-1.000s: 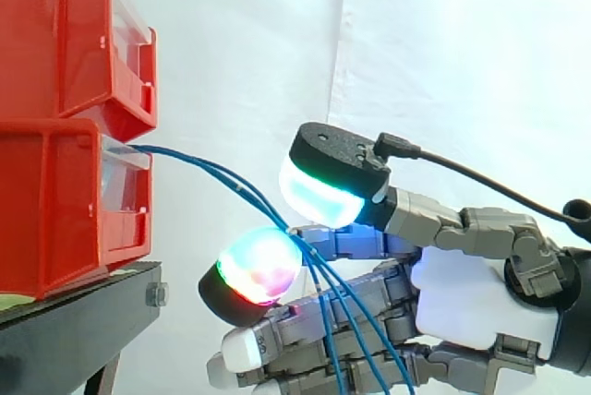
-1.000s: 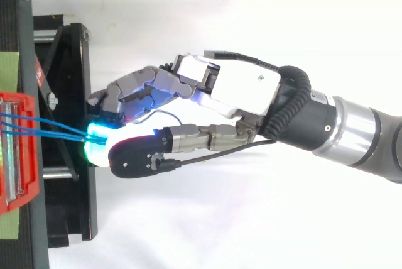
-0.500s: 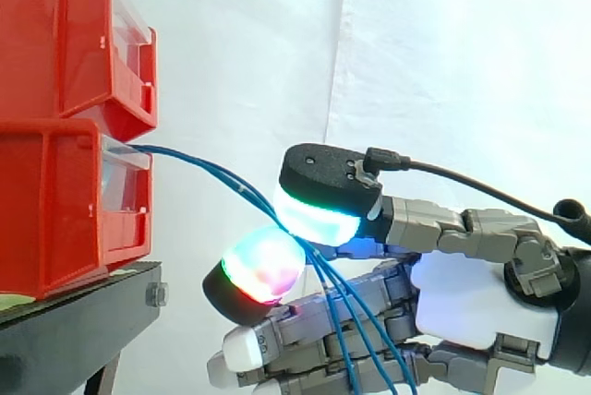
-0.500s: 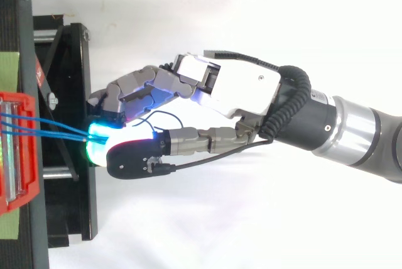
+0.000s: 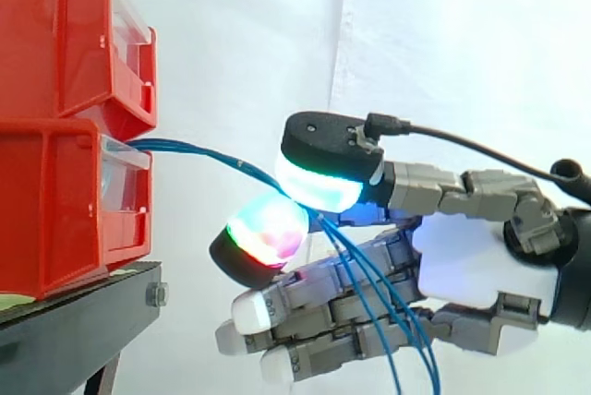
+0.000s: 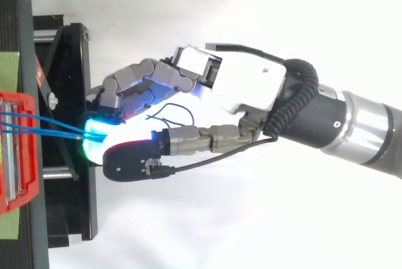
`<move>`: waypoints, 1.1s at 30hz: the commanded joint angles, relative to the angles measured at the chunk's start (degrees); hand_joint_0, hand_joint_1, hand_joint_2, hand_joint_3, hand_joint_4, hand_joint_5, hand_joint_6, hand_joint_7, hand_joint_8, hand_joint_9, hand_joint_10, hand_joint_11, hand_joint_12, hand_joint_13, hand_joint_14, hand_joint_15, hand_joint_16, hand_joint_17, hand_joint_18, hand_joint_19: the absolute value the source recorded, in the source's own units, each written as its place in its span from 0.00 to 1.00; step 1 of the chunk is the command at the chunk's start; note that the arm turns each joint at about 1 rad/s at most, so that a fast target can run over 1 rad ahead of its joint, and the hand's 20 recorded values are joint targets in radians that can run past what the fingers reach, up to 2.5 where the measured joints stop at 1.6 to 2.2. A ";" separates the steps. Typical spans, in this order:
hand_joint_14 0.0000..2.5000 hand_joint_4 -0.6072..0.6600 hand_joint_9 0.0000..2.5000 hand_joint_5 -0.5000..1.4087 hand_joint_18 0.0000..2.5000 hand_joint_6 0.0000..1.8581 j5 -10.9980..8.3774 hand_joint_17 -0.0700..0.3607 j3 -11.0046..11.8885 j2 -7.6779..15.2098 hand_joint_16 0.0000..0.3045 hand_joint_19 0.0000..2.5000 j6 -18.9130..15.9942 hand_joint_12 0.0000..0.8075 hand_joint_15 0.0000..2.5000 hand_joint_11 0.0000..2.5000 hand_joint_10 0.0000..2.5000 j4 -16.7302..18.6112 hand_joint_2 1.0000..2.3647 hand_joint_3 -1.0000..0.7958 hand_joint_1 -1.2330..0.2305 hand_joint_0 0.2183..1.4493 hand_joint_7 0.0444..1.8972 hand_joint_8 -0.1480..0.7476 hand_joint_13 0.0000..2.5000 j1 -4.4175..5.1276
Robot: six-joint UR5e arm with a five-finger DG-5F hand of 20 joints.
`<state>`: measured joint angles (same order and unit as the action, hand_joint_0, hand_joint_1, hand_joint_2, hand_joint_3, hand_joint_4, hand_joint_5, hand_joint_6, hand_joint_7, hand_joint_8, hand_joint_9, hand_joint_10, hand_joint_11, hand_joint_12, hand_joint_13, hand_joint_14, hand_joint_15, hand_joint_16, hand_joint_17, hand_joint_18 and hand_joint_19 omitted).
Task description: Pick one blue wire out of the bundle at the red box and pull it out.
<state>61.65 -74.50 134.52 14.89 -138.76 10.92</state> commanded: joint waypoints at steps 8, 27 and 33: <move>0.00 0.66 0.32 0.17 0.22 0.49 0.22 0.44 0.05 -3.82 0.18 0.11 -0.47 0.54 0.05 0.16 0.00 -14.52 0.01 0.45 0.30 0.30 0.53 0.60 0.20 -0.02; 0.00 0.70 0.34 0.17 0.25 0.48 0.05 0.44 0.76 -6.72 0.17 0.11 -0.83 0.54 0.06 0.17 0.00 -16.63 0.00 0.29 0.21 0.38 0.54 0.60 0.22 -0.19; 0.00 0.72 0.34 0.17 0.25 0.48 0.05 0.45 0.76 -6.64 0.18 0.12 -0.74 0.55 0.06 0.17 0.01 -16.63 0.00 0.28 0.27 0.29 0.54 0.61 0.22 -0.19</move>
<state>61.70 -73.70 127.84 14.09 -155.39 10.71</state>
